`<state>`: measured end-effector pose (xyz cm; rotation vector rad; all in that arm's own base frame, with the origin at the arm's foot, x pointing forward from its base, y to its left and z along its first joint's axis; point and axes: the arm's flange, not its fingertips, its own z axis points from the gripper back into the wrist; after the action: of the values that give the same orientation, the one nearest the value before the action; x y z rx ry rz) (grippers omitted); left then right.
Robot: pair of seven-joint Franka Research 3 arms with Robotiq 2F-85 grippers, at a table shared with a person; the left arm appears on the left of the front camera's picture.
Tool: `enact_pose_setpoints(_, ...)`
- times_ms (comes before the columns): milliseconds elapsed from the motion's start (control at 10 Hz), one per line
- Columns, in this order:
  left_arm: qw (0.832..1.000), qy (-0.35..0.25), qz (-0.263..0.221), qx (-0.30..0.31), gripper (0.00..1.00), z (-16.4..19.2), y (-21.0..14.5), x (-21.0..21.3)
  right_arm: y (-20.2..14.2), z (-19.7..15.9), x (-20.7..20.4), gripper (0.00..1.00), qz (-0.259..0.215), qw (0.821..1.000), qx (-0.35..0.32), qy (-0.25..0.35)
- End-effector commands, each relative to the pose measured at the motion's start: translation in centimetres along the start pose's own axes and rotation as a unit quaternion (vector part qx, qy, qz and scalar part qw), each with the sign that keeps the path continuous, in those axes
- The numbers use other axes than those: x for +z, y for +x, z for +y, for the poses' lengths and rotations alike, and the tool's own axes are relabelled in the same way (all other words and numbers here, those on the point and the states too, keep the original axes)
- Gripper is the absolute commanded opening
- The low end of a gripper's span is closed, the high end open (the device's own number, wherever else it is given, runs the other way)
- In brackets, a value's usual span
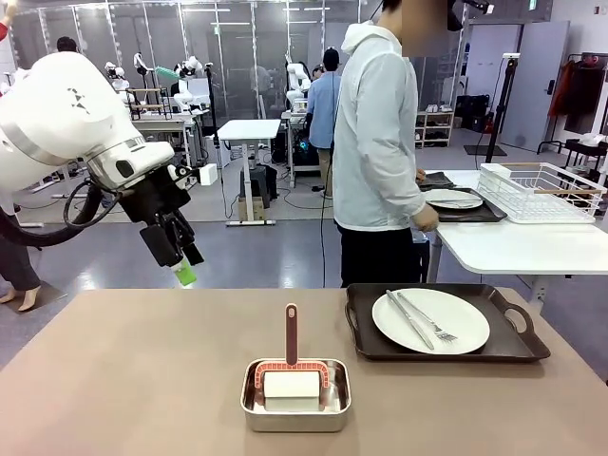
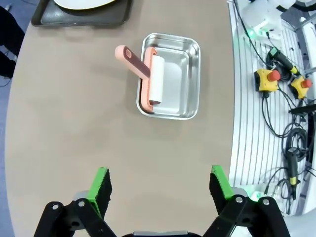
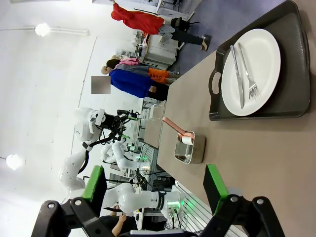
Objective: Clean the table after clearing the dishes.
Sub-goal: When the left (or right) Handle tray is removed, use the left hand (or right hand) to clean the left (or right) side of the table with the Lint Roller.
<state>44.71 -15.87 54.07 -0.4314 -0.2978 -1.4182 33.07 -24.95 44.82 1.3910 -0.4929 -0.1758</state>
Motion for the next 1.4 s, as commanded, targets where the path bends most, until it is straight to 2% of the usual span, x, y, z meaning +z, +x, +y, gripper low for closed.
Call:
enact_pose_setpoints(0, 1.000, 0.003, 0.003, 0.005, 1.00, -0.2, 0.1, 0.2, -0.1, 0.3, 0.1, 1.00, 0.001, 1.000, 0.004, 0.003)
enact_pose_setpoints(200, 1.000, 0.001, -0.001, 0.000, 1.00, 0.0, 0.0, 0.1, -0.1, 0.3, 0.1, 1.00, 0.001, 1.000, 0.004, 0.003)
enact_pose_setpoints(300, 0.999, -0.003, 0.003, -0.045, 1.00, 1.7, 2.2, -1.7, -0.1, 0.3, 0.1, 1.00, 0.001, 1.000, 0.004, 0.003)
enact_pose_setpoints(600, 0.991, -0.036, 0.084, -0.101, 1.00, 4.6, 10.7, -7.9, -0.1, 0.3, 0.1, 1.00, 0.001, 1.000, 0.004, 0.003)
enact_pose_setpoints(700, 0.985, -0.032, 0.130, -0.112, 1.00, 5.1, 13.1, -9.5, -0.1, 0.3, 0.1, 1.00, 0.001, 1.000, 0.004, 0.003)
enact_pose_setpoints(800, 0.981, -0.030, 0.155, -0.113, 1.00, 6.0, 14.7, -10.7, -0.1, 0.3, 0.1, 1.00, 0.001, 1.000, 0.004, 0.003)
enact_pose_setpoints(1100, 0.973, -0.041, 0.199, -0.105, 1.00, 7.3, 16.2, -13.1, -0.1, 0.3, 0.1, 1.00, 0.001, 1.000, 0.004, 0.003)
enact_pose_setpoints(1300, 0.974, -0.049, 0.202, -0.090, 1.00, 7.4, 16.2, -13.9, -0.1, 0.3, 0.1, 1.00, 0.001, 1.000, 0.004, 0.003)
